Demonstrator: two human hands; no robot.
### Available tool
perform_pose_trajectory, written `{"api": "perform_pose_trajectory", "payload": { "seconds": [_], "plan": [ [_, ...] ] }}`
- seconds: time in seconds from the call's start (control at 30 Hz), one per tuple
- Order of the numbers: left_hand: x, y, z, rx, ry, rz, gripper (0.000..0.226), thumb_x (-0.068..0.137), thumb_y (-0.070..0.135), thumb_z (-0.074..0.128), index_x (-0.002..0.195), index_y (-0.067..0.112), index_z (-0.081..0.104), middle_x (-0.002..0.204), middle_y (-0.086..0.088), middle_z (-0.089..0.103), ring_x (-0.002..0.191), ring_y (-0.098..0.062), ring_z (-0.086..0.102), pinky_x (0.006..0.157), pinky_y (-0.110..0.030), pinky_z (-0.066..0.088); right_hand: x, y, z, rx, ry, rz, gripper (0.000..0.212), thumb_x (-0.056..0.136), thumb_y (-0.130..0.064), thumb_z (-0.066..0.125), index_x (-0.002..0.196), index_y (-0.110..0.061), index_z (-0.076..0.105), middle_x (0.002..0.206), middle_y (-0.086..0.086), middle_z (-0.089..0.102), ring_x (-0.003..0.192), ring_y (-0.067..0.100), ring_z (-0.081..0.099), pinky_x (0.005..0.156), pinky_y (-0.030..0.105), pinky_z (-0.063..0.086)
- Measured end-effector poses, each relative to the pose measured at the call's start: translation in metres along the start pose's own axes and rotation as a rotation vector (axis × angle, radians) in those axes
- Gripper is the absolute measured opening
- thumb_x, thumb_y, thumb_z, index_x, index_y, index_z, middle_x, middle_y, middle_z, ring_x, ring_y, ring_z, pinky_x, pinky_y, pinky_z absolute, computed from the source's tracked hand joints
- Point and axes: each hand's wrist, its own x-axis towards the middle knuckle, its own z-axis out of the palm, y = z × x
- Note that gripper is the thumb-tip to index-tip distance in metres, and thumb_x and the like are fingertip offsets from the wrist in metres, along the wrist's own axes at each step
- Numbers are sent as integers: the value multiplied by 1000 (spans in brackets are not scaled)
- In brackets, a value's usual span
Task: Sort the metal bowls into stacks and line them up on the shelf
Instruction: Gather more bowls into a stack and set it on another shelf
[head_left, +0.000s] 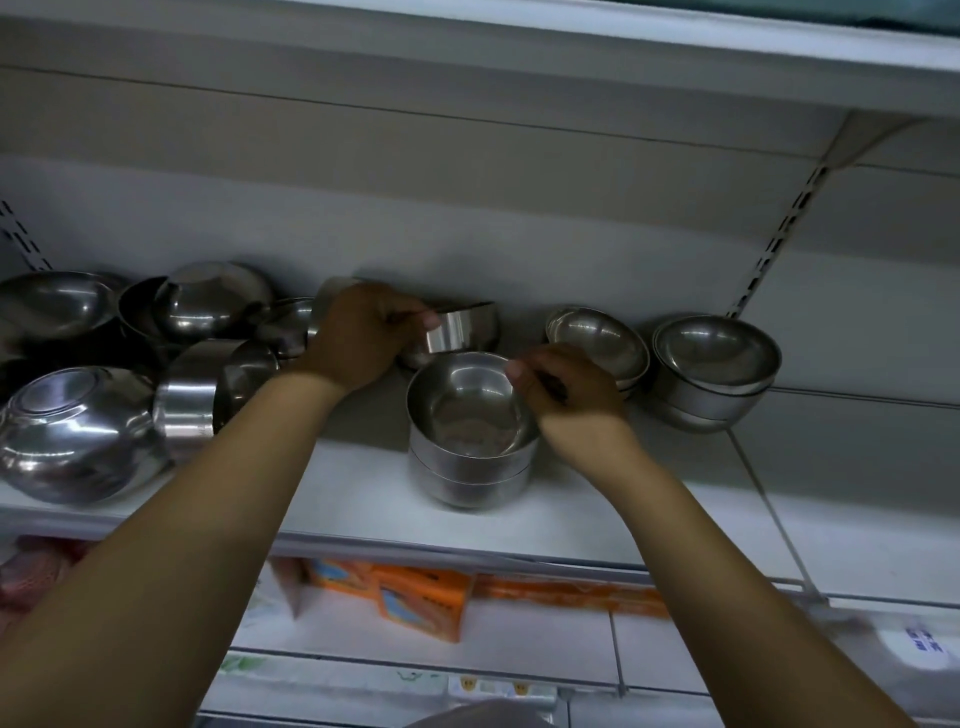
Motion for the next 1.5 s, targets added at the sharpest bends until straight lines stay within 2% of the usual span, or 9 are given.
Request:
{"api": "perform_pose_trajectory", "payload": {
  "seconds": [0.13,0.37,0.5,0.6,0.83,1.2,1.3,1.37,1.5],
  "plan": [
    [-3,7,0,-124,133,-46,7,93,12,72,95,15,78,79,5,72,69,15,63,74,-13,49,-4,-2,3,61,35,43,11,98,-38,62,89,-35,68,87,-18,63,93,17,63,83,34,52],
    [-21,37,-9,-290,274,-74,17,91,6,71,102,18,72,89,13,67,78,16,64,80,-7,48,-6,-10,1,270,132,165,23,100,-35,59,120,-25,62,99,-20,66,86,-14,60,77,5,45],
    [-41,49,-9,-304,254,12,17,89,4,73,96,19,72,91,7,67,80,10,63,82,-13,50,-5,-12,-1,325,187,201,28,101,-45,54,124,-29,58,109,-7,69,102,13,68,93,30,53],
    [-55,51,-8,-262,237,149,13,85,7,73,93,18,74,88,22,69,85,8,62,82,-15,50,-8,-15,-2,343,240,207,53,88,-69,44,123,-33,59,117,-7,69,108,15,67,100,43,52],
    [-83,54,-3,-119,140,361,19,88,26,73,101,13,77,94,8,73,94,5,68,85,-13,52,-21,-26,-1,473,270,295,68,84,-80,43,132,-37,61,127,-15,67,121,10,61,110,42,46],
    [-90,43,6,137,145,592,35,99,35,59,89,10,81,87,1,75,100,-22,55,85,-28,44,-37,-25,9,500,210,316,47,105,-51,40,143,-28,55,140,-12,60,132,5,52,118,37,37],
    [-96,43,9,66,130,483,30,95,39,64,94,15,80,100,4,72,107,-19,57,91,-32,47,-40,-24,12,505,217,321,47,102,-55,40,135,-28,60,131,-12,66,126,6,58,115,40,41],
    [-106,45,17,-143,102,221,26,90,43,69,110,27,74,126,9,61,123,-3,53,104,-23,43,-41,-25,14,513,212,347,46,98,-62,40,127,-34,63,125,-14,69,122,8,61,112,43,44],
    [-125,50,43,-665,143,-110,64,93,47,63,150,28,41,150,11,48,140,-3,46,112,-24,42,-44,-27,16,580,175,432,54,99,-66,37,135,-33,60,130,-11,67,124,11,60,113,43,44]
  ]
}}
